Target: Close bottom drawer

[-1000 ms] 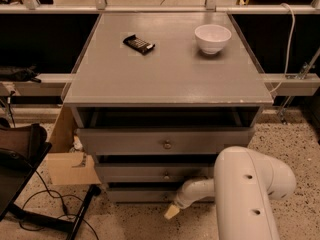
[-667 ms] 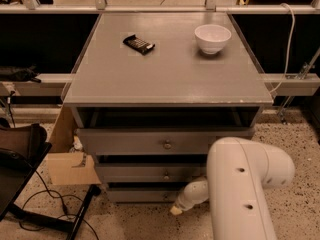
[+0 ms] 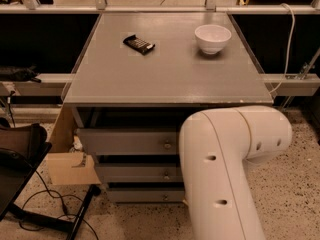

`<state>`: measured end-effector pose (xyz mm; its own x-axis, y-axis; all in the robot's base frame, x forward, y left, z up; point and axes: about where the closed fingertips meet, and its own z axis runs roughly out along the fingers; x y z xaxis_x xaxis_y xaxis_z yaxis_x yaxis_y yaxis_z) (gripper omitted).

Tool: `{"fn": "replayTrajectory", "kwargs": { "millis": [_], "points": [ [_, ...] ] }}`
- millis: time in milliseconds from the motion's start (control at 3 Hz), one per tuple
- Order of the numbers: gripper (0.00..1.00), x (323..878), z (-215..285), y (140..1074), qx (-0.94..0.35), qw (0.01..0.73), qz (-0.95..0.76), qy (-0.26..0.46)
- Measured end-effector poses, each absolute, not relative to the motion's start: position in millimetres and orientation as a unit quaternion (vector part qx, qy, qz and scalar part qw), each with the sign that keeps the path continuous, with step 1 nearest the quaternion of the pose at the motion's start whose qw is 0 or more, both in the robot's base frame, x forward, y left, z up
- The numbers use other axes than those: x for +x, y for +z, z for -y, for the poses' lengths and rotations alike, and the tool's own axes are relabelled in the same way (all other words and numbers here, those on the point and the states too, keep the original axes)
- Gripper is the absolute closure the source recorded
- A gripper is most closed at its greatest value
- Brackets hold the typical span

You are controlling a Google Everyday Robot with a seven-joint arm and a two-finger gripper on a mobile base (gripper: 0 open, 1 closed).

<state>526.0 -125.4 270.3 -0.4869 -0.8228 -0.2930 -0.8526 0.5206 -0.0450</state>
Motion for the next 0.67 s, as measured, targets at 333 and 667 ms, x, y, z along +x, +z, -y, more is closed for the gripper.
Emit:
{"fn": "replayTrajectory", "kwargs": {
  "millis": [333, 667],
  "points": [
    [1.00, 500.0, 135.5, 278.9, -0.476, 0.128, -0.868, 0.055],
    [1.00, 499.8, 135.5, 278.9, -0.476, 0.128, -0.868, 0.055]
  ]
}}
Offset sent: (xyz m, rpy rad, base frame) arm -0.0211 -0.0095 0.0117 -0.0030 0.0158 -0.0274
